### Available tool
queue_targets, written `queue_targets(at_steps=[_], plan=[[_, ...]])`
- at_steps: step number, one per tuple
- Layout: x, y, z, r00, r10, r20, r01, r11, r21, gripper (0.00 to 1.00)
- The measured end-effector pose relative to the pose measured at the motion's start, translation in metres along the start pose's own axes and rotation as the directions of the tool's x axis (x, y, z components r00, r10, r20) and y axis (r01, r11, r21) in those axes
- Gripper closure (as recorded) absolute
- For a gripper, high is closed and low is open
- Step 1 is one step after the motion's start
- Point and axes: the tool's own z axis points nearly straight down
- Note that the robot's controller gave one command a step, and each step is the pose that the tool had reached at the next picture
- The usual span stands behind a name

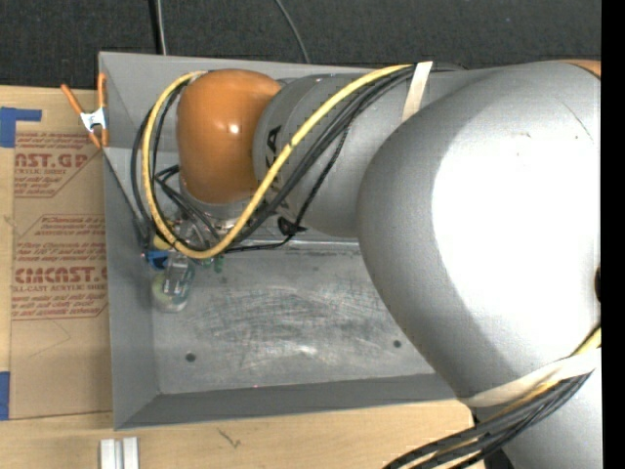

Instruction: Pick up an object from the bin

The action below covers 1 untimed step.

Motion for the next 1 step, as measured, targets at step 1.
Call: queue_targets(at_steps=[1], plan=[[-0.0037,-0.0004,-0.096,0.999,-0.037,0.004,0.037,0.999,0.0,1.0]])
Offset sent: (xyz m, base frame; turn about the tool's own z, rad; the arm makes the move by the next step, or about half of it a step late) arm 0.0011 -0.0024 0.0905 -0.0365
